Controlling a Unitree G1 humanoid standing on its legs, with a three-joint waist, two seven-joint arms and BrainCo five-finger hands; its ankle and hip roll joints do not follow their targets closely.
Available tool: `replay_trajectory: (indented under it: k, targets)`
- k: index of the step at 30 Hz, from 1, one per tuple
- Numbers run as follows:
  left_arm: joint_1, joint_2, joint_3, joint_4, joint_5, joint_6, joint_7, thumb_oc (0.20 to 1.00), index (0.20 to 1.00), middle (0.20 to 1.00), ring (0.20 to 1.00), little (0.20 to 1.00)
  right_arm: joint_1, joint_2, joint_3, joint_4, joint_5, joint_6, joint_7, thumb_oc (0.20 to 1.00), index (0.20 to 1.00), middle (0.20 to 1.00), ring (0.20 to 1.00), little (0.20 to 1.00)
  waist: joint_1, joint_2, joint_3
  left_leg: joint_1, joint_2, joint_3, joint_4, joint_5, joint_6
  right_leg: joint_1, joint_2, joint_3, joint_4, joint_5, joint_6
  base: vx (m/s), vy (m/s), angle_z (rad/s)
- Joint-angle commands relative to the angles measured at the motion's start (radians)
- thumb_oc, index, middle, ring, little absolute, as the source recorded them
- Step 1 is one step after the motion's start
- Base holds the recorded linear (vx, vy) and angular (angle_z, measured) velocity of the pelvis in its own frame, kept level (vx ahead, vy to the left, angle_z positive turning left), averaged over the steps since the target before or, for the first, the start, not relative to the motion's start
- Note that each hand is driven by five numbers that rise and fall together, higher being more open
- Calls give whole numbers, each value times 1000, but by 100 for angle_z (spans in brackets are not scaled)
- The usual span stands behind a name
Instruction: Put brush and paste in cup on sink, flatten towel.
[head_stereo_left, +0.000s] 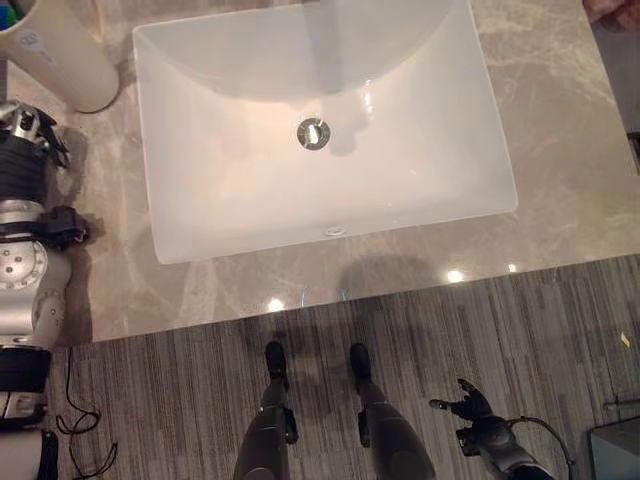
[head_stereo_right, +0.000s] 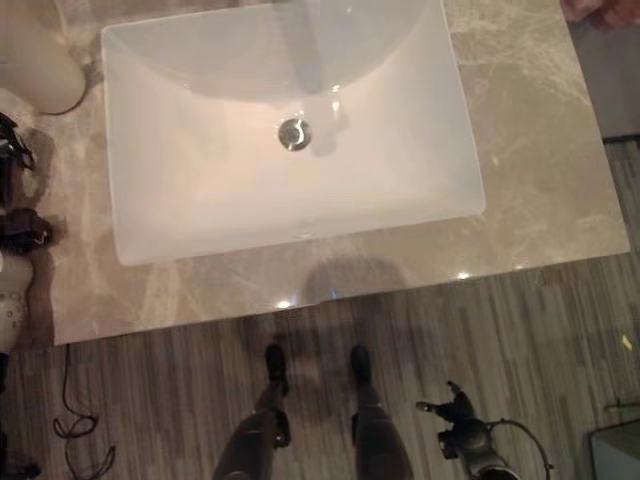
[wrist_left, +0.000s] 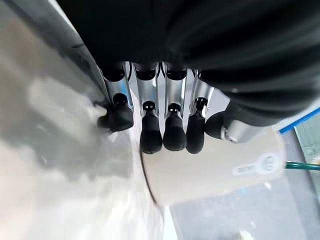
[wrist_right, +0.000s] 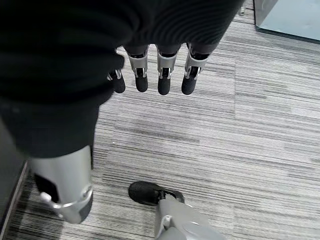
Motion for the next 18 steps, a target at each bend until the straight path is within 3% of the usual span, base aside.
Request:
replay_trajectory:
  k: [1, 8, 18]
  targets:
    - [31, -41, 31, 13, 29, 0, -20, 200, 200, 200, 200, 200, 26, -38, -7, 33, 2, 11, -9, 1000, 1000, 1000, 1000, 1000, 7, 11, -53, 64, 66, -34, 13, -65, -56, -14, -108, -36, -1, 44, 63, -56, -29, 3]
    - [106, -76, 61, -77, 28, -6, -53, 200, 200, 200, 200, 200, 19, -31, -7, 39, -6, 8, 2, 1000, 1000, 1000, 1000, 1000, 18, 14, -53, 71, 67, -31, 13, -58, -56, -5, -107, -41, -1, 48, 59, -57, -4, 6]
    - [22, -58, -10, -39, 57, 8, -58, 200, 200, 200, 200, 200, 28, -28, 3, 84, -12, 15, 11, 1000, 1000, 1000, 1000, 1000, -2, 16, -40, 64, 66, -11, 13, -55, -54, -30, -108, -27, -1, 62, 59, -9, 3, 0]
